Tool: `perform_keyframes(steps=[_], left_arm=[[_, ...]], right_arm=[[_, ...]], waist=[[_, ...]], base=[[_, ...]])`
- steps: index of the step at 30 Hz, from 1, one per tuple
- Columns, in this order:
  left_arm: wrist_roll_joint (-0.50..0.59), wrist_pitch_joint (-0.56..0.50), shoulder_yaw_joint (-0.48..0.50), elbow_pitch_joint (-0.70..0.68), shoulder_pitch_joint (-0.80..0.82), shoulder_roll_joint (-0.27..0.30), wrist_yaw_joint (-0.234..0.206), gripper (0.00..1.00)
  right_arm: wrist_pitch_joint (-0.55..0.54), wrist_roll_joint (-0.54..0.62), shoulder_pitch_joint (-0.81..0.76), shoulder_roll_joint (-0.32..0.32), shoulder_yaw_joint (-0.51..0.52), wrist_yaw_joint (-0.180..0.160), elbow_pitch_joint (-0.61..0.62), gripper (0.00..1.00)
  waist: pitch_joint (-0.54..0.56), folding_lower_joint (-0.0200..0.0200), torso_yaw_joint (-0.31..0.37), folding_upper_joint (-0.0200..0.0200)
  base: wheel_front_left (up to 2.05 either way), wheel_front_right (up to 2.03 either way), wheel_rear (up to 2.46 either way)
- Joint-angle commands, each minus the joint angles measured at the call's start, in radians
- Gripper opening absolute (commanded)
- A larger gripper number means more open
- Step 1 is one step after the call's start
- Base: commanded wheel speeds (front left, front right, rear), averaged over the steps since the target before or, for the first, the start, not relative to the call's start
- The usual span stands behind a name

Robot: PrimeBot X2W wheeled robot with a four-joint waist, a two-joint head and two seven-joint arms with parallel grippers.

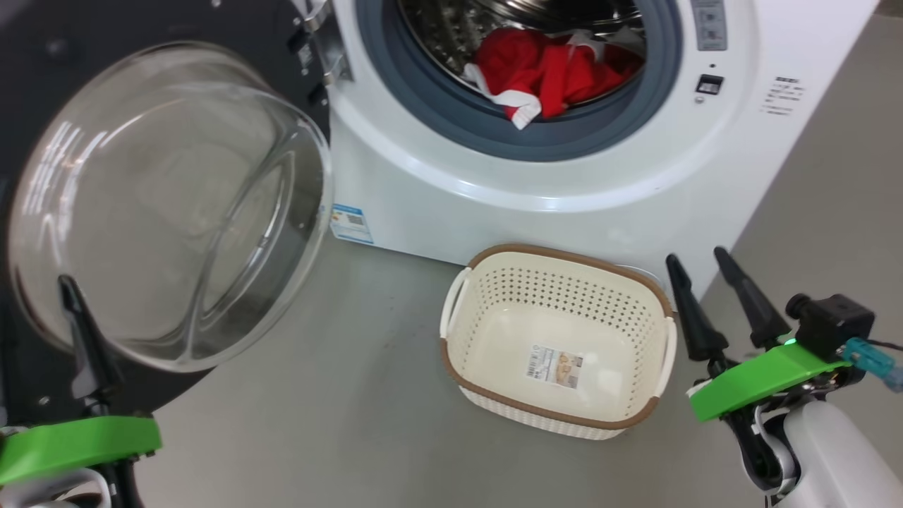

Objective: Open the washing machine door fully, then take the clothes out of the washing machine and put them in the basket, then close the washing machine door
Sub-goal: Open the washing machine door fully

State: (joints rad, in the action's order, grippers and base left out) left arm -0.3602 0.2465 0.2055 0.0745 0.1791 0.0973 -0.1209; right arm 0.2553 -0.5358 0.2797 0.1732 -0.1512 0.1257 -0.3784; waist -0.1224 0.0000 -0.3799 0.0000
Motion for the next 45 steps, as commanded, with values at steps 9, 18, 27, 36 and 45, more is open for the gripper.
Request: perform_keyframes(steps=[9, 18, 27, 36, 45], left_arm=[[-0.022, 0.007, -0.040, -0.099, 0.001, 0.015, 0.109, 1.00], [0.042, 0.015, -0.114, -0.112, -0.002, 0.007, 0.191, 1.00], [0.101, 0.015, -0.116, -0.061, -0.061, -0.007, 0.200, 1.00], [0.121, 0.015, -0.106, -0.031, -0.134, -0.025, 0.216, 1.00], [0.142, 0.015, -0.109, 0.031, -0.185, -0.033, 0.231, 1.00]], right_arm=[[0.006, 0.037, 0.001, -0.011, 0.038, 0.005, 0.115, 1.00], [0.006, 0.046, -0.011, -0.021, 0.069, 0.005, 0.161, 1.00], [0.006, 0.082, -0.066, -0.044, 0.093, 0.005, 0.189, 1.00], [0.006, 0.082, -0.146, -0.062, 0.099, 0.005, 0.200, 1.00], [0.006, 0.074, -0.190, -0.047, 0.088, 0.005, 0.187, 1.00]], waist=[[-0.002, 0.0000, 0.110, 0.0000], [0.004, 0.0000, 0.228, 0.0000], [0.042, 0.0000, 0.329, 0.0000], [0.091, 0.0000, 0.389, 0.0000], [0.127, 0.0000, 0.410, 0.0000]], base=[[0.00, 0.00, 0.00], [0.00, 0.00, 0.00], [0.00, 0.00, 0.00], [0.00, 0.00, 0.00], [0.00, 0.00, 0.00]])
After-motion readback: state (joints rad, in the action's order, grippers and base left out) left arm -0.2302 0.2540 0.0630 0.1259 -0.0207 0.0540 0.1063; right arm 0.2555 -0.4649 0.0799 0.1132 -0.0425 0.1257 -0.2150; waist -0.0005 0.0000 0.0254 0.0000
